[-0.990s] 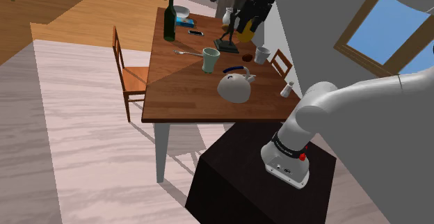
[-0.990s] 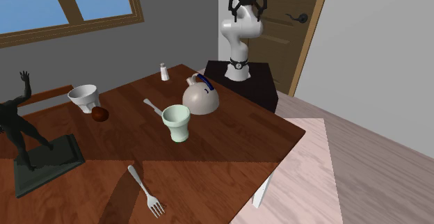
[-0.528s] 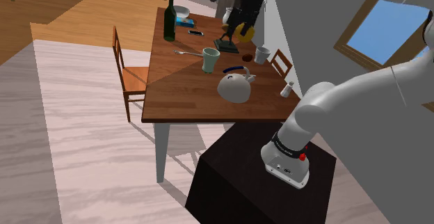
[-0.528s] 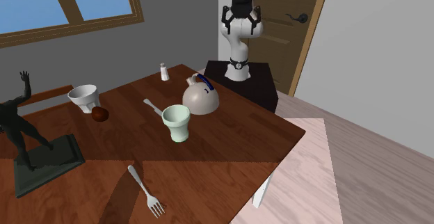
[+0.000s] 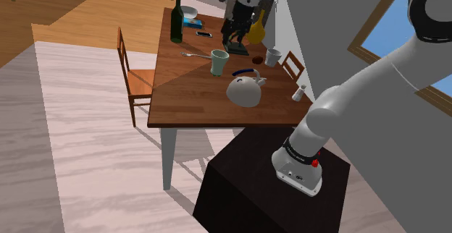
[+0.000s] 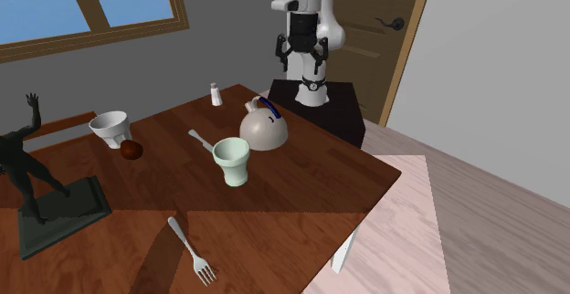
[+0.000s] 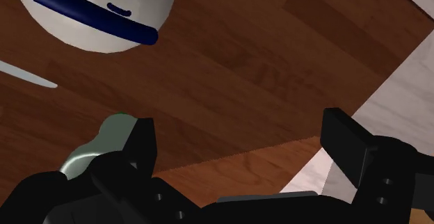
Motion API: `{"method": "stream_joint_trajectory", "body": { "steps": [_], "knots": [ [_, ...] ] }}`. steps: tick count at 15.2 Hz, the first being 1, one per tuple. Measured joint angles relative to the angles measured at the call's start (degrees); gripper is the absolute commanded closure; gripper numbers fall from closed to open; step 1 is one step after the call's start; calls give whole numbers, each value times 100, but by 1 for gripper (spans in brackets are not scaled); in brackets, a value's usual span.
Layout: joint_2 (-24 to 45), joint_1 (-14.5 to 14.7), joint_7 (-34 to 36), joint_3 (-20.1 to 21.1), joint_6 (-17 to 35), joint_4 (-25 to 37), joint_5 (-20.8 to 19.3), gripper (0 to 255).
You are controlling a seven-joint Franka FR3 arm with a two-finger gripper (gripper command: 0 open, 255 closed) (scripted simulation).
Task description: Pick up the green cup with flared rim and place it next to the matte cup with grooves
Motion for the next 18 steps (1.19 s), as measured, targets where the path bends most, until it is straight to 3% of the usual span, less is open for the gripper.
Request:
{"method": "stream_joint_trajectory", "body": {
  "steps": [10, 18],
  "knots": [
    [2056, -225, -29, -212, 879, 1024, -250, 0],
    [3808, -398, -53, -370, 1065, 2481, -328, 0]
  ]
}}
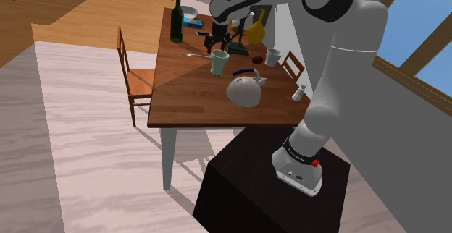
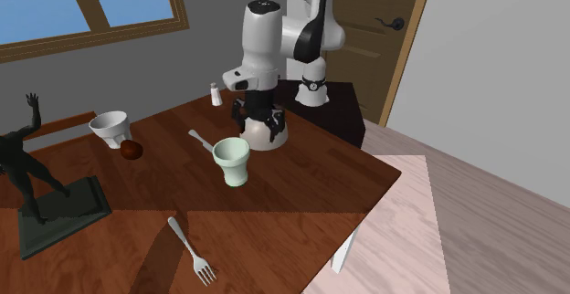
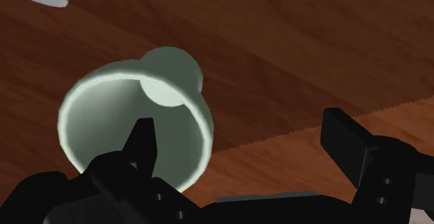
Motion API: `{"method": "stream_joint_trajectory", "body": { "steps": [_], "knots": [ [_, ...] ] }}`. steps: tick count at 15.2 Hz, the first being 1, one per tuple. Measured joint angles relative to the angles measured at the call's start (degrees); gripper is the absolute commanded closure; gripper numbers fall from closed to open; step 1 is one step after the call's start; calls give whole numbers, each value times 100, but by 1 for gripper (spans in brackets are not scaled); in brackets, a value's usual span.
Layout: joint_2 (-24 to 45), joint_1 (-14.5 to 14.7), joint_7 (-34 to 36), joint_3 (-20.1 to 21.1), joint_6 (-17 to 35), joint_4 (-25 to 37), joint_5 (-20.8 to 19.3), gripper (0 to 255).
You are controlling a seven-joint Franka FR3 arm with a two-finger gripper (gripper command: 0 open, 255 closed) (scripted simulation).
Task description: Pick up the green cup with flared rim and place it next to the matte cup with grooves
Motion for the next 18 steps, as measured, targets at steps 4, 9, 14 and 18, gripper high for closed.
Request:
{"method": "stream_joint_trajectory", "body": {
  "steps": [4, 9, 14, 18],
  "knots": [
    [771, -97, -20, -63, 32, 685, -9, 0],
    [1093, -139, -29, -68, 273, 763, 6, 0],
    [1204, -158, -38, -67, 402, 747, 13, 0],
    [1209, -159, -39, -67, 407, 749, 14, 0]
  ]
}}
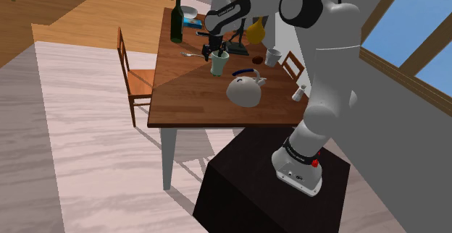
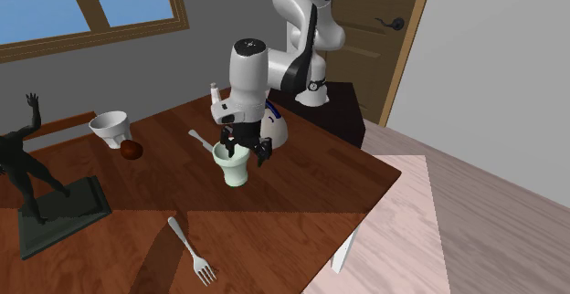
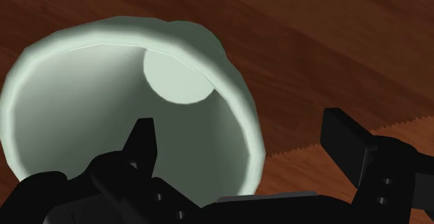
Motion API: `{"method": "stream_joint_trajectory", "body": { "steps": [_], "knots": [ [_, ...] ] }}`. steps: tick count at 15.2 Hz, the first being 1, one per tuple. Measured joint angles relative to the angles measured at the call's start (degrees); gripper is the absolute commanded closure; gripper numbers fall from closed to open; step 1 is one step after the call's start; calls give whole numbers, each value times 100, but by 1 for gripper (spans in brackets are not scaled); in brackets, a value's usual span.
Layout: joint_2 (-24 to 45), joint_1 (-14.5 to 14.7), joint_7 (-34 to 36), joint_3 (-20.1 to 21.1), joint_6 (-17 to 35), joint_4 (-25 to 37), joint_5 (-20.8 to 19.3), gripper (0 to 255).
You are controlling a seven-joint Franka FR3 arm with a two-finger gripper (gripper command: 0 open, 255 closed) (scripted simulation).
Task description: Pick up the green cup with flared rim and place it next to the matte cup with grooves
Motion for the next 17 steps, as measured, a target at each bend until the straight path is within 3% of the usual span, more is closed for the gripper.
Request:
{"method": "stream_joint_trajectory", "body": {
  "steps": [1, 11, 17],
  "knots": [
    [0, 0, 0, 0, 0, 0, 0, 255],
    [-3, -2, 0, -2, 0, 6, -2, 255],
    [-202, 7, -27, -6, -300, 98, -4, 255]
  ]
}}
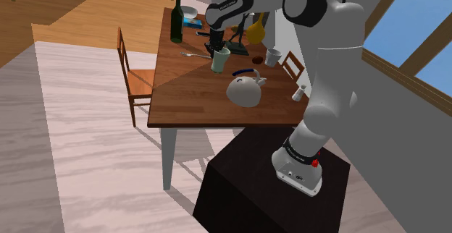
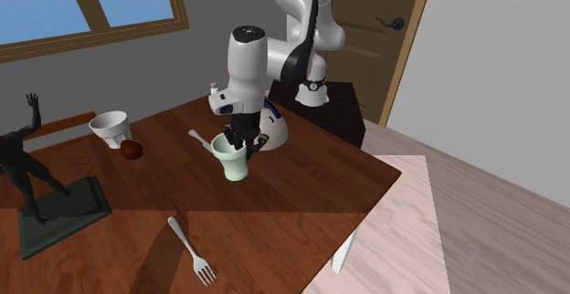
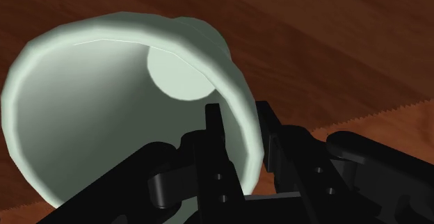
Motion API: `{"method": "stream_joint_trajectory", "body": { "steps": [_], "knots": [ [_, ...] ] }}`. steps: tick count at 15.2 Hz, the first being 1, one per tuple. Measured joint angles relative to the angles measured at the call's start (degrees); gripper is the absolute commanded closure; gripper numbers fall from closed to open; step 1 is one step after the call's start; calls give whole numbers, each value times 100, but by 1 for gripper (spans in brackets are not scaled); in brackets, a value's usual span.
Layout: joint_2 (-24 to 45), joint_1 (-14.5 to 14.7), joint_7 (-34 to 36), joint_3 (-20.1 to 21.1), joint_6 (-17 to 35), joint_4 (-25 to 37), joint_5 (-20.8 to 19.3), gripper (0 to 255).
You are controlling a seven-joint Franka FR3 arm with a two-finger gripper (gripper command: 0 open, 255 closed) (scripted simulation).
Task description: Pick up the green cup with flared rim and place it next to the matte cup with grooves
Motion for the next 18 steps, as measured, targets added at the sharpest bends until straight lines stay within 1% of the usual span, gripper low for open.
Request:
{"method": "stream_joint_trajectory", "body": {
  "steps": [8, 18],
  "knots": [
    [-269, 9, -42, -8, -487, 221, -4, 255],
    [-488, 22, -92, -11, -1154, 672, -3, 255]
  ]
}}
